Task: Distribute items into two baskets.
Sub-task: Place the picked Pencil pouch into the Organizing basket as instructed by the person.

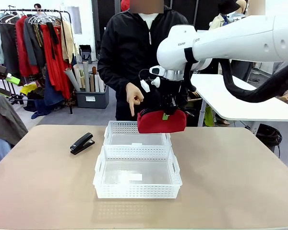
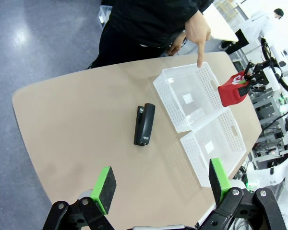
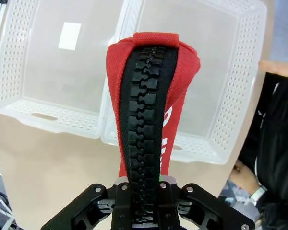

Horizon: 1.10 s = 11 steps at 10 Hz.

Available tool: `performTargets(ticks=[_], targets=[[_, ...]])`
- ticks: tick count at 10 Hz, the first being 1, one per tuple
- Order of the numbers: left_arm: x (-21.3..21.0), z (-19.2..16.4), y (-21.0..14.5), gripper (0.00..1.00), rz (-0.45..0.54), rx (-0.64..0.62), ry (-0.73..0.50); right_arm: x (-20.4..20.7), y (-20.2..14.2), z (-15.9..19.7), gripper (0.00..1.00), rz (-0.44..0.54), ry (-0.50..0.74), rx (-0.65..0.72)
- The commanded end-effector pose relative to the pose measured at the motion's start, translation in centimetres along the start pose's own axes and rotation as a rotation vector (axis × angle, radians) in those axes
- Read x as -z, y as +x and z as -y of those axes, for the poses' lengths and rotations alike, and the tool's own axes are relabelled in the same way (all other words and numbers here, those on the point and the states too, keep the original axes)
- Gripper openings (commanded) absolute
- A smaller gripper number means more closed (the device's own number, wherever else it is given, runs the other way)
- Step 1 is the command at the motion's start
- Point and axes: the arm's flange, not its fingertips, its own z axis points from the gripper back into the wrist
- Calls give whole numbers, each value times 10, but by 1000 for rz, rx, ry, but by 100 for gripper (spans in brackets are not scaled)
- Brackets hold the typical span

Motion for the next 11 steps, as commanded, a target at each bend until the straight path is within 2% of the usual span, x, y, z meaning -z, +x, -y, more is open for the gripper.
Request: performTargets(ticks=[1,4,11], targets=[[-1,1,0,100,9,-2,-6,0,14,15,0,-6,-12,1],[-1,1,0,100,9,-2,-6,8,36,34,0,-9,-40,-3],[-1,1,0,100,9,-2,-6,28,84,70,0,2,-8,3]])
